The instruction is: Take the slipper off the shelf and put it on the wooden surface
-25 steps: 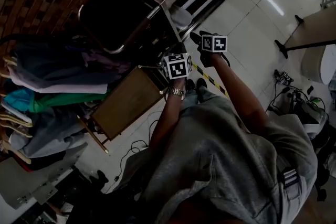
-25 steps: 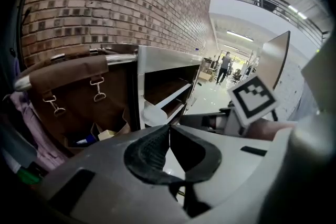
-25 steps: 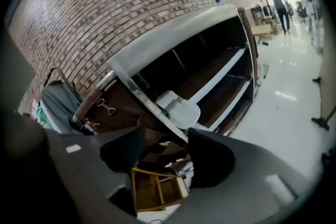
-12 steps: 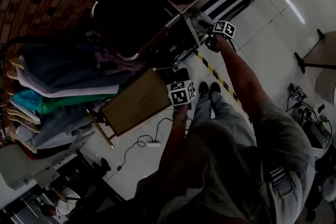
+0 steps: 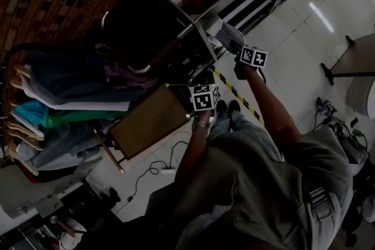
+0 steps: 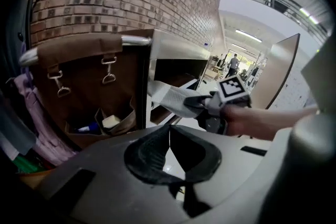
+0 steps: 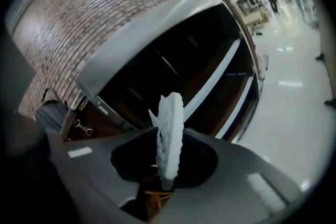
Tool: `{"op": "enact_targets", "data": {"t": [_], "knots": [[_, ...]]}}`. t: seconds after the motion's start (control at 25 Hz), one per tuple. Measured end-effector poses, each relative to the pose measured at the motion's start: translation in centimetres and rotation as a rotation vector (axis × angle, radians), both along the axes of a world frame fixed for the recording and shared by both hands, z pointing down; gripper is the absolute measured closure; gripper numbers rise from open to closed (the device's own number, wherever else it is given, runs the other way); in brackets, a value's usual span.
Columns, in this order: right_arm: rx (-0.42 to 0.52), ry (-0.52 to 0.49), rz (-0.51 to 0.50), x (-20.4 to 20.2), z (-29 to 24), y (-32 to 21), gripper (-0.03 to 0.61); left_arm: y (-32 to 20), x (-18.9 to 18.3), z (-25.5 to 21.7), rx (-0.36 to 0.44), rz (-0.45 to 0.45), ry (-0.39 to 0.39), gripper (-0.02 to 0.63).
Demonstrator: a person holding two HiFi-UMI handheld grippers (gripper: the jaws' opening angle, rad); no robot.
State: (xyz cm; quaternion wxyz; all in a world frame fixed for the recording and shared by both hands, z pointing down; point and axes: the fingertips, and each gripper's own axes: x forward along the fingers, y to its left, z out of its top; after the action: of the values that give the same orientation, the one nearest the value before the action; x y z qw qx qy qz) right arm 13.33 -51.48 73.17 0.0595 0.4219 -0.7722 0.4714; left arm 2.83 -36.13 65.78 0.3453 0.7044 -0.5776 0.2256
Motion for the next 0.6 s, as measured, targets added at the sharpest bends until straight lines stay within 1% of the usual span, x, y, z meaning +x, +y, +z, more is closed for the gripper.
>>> {"op": "enact_targets", "data": {"t": [0.04,0.12,0.16,0.24,0.28,0.36,0.44,0.52,0.6], "knots": [[0.001,0.055,0.008,1.8,-1.5,1.7,0.506,-1.1,1.0,-0.7,0.021,0.014,-0.006,0.607],[-0.044,0.164,0.032,5.1,-3.5,4.6,0.506,-3.4,2.8,-1.7,0.054,0.029,-0.039,0.607],[-0.053,0.234,0.038,6.6,-4.1,5.7,0.506,-4.3,3.7,-2.1,0.061,0.032,-0.054,0.607],[-0.022,0.377,0.039,9.2,-5.3,7.0,0.508,-5.7,5.9,-3.0,0.08,0.041,-0.046,0.607],[-0.002,0.419,0.036,10.1,-5.9,7.5,0.508,-6.0,7.1,-3.7,0.096,0.051,-0.033,0.607],[0.024,0.446,0.03,11.4,-6.7,8.3,0.508,-6.1,9.4,-4.7,0.118,0.085,-0.021,0.607],[0.041,0.454,0.035,12.6,-7.3,8.6,0.508,-5.7,11.1,-4.9,0.116,0.108,-0.019,0.607],[0.048,0.45,0.028,13.2,-7.6,9.3,0.508,-4.5,11.9,-4.8,0.103,0.11,-0.02,0.607],[0.054,0.449,0.004,13.2,-7.7,10.5,0.508,-2.8,11.9,-4.7,0.097,0.096,-0.025,0.607]]}}
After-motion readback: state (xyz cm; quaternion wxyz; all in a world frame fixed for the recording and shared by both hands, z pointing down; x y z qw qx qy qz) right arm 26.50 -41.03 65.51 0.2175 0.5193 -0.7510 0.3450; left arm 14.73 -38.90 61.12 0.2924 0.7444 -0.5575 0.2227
